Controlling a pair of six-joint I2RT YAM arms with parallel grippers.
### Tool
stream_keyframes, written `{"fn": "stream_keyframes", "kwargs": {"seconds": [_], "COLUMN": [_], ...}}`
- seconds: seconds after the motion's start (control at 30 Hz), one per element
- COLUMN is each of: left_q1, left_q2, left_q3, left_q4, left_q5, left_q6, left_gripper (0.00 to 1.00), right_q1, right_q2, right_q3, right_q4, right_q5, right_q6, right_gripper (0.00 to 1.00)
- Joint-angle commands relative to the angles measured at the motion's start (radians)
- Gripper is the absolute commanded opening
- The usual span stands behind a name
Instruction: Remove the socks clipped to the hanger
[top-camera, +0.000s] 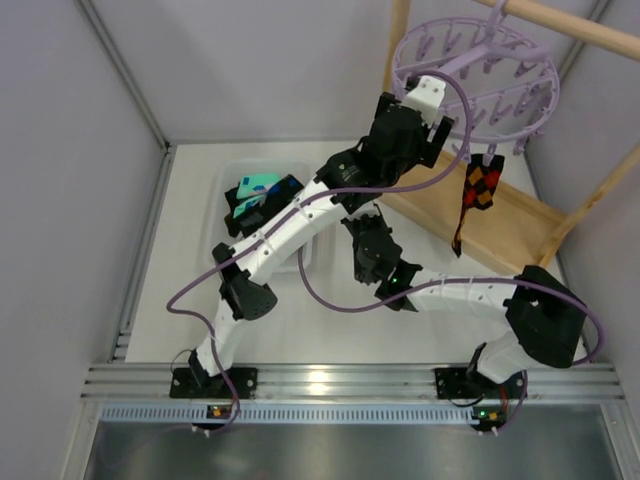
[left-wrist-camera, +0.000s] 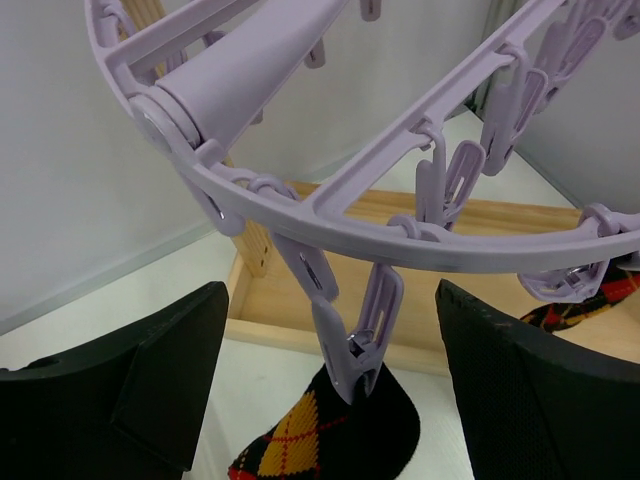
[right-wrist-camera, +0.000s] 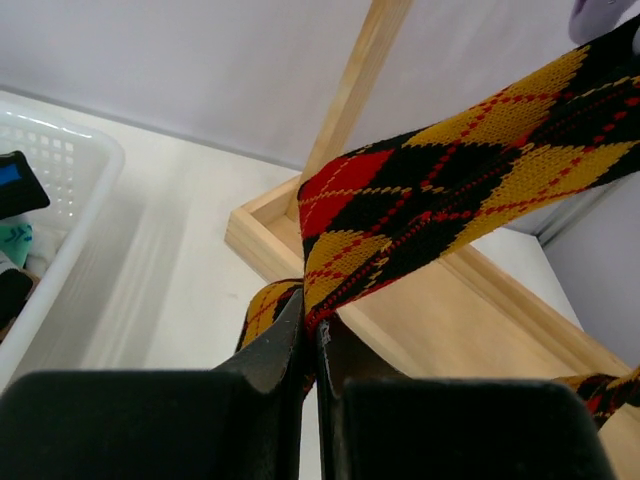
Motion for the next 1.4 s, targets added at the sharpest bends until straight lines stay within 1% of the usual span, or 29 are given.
{"fn": "stream_keyframes", "kwargs": {"seconds": [0.0,0.17,0.27,0.37,0.5,0.63,0.77,0.8,0.87,0.93,0.97,1.0,1.03,1.1,1.17,1.2,1.23,1.3,1.33,1.37], "left_q1": [0.002,0.002,0.004,0.008,0.022,0.041,0.050,0.051,0.051,0.051,0.051,0.051,0.051,0.051,0.051,0.051,0.051,0.051,0.051,0.051], "left_q2": [-0.005,0.004,0.018,0.024,0.025,0.033,0.039,0.039,0.039,0.038,0.035,0.035,0.033,0.027,0.010,0.002,-0.010,-0.053,-0.074,-0.093], "left_q3": [0.042,0.043,0.047,0.047,0.045,0.047,0.045,0.045,0.048,0.048,0.047,0.048,0.047,0.042,0.024,0.008,-0.007,-0.060,-0.081,-0.107], "left_q4": [0.061,0.064,0.074,0.081,0.081,0.082,0.090,0.090,0.098,0.099,0.101,0.099,0.101,0.099,0.098,0.099,0.101,0.098,0.098,0.098], "left_q5": [-0.044,-0.074,-0.083,-0.068,-0.057,-0.039,-0.025,-0.020,-0.009,0.003,0.003,0.004,0.004,0.003,0.001,0.000,-0.002,-0.018,-0.025,-0.029], "left_q6": [0.048,0.080,0.103,0.105,0.094,0.086,0.083,0.083,0.088,0.088,0.088,0.086,0.086,0.085,0.082,0.079,0.065,0.051,0.044,0.031], "left_gripper": [0.87,0.80,0.70,0.67,0.66,0.58,0.55,0.49,0.42,0.28,0.26,0.21,0.13,0.11,0.12,0.16,0.21,0.42,0.52,0.63], "right_q1": [0.030,0.032,0.039,0.044,0.050,0.065,0.078,0.079,0.084,0.084,0.085,0.085,0.085,0.085,0.085,0.085,0.085,0.078,0.057,0.035], "right_q2": [0.020,0.038,0.046,0.047,0.033,0.023,0.023,0.024,0.023,0.023,0.020,0.020,0.017,0.000,-0.034,-0.051,-0.071,-0.149,-0.180,-0.247], "right_q3": [0.064,0.106,0.123,0.124,0.120,0.106,0.103,0.101,0.100,0.092,0.089,0.084,0.080,0.054,0.006,-0.014,-0.056,-0.096,-0.115,-0.158], "right_q4": [-0.003,-0.044,-0.055,-0.056,-0.061,-0.052,-0.046,-0.046,-0.044,-0.041,-0.039,-0.039,-0.038,-0.038,-0.039,-0.056,-0.078,-0.165,-0.271,-0.317], "right_q5": [-0.021,-0.026,-0.029,-0.029,-0.035,-0.041,-0.044,-0.044,-0.044,-0.044,-0.041,-0.043,-0.040,-0.037,-0.024,-0.023,-0.041,-0.090,-0.187,-0.252], "right_q6": [-0.027,-0.035,-0.042,-0.045,-0.036,-0.039,-0.039,-0.039,-0.039,-0.038,-0.038,-0.035,-0.030,-0.019,0.008,0.024,0.077,0.163,0.267,0.315], "right_gripper": [0.00,0.00,0.00,0.00,0.00,0.00,0.00,0.00,0.00,0.00,0.00,0.00,0.00,0.00,0.00,0.00,0.00,0.00,0.00,0.00]}}
